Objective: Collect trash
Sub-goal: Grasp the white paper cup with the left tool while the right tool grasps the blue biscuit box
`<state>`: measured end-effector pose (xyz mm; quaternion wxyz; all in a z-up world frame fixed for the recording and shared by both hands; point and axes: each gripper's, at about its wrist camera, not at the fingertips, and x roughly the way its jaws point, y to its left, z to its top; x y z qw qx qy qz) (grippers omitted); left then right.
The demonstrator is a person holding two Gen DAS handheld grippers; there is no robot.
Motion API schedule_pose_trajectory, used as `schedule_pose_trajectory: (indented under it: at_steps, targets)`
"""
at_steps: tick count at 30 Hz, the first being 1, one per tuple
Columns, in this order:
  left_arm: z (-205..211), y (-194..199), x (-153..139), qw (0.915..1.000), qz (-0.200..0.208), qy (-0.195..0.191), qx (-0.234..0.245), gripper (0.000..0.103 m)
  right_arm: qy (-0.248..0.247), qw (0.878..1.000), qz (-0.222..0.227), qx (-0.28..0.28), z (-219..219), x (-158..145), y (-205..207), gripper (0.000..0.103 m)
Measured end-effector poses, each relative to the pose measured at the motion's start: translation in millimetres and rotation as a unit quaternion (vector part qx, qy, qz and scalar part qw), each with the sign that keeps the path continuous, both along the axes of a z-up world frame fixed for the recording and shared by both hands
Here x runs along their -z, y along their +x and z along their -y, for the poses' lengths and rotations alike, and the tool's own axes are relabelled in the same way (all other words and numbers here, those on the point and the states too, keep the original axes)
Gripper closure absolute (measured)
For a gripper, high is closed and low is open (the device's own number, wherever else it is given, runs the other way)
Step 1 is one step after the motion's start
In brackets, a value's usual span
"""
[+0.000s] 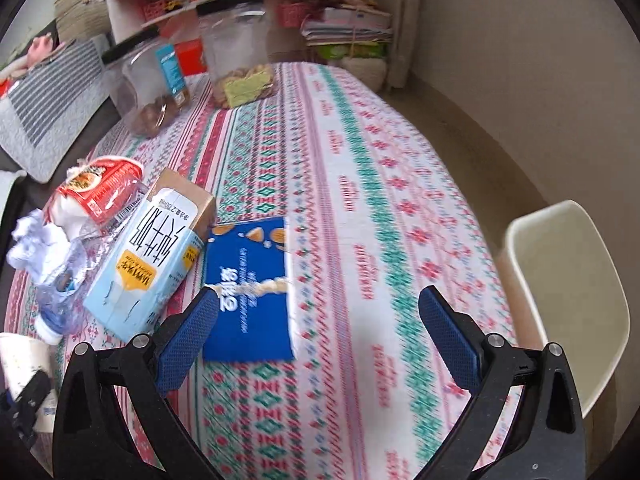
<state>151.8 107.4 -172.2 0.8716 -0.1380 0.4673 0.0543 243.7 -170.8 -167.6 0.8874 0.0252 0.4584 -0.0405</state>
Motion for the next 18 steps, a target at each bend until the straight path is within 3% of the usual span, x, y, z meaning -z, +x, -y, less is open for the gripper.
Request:
schedule_pose_trajectory:
  at_steps: [9, 13, 17, 18]
  targets:
    - [-40, -14, -10, 0.9994, 0.02, -0.004, -0.027, 0.038, -0.014, 0.999, -0.02, -0.028, -21, 17, 29, 0.007]
    - [-42, -15, -13, 0.9992, 0.028, 0.001, -0.029, 0.038, -0.013, 0.999, -0.034, -0.034, -24, 25, 35, 0.016]
    - [-47, -16, -11, 0.9989, 0.03, -0.003, -0.035, 0.038, -0.016, 0.999, -0.024, -0.033, -27, 26, 30, 0.017]
    - [-49, -18, -10, 0.9988, 0.031, -0.003, -0.038, 0.038, -0.015, 0.999, -0.02, -0.032, -27, 25, 29, 0.023]
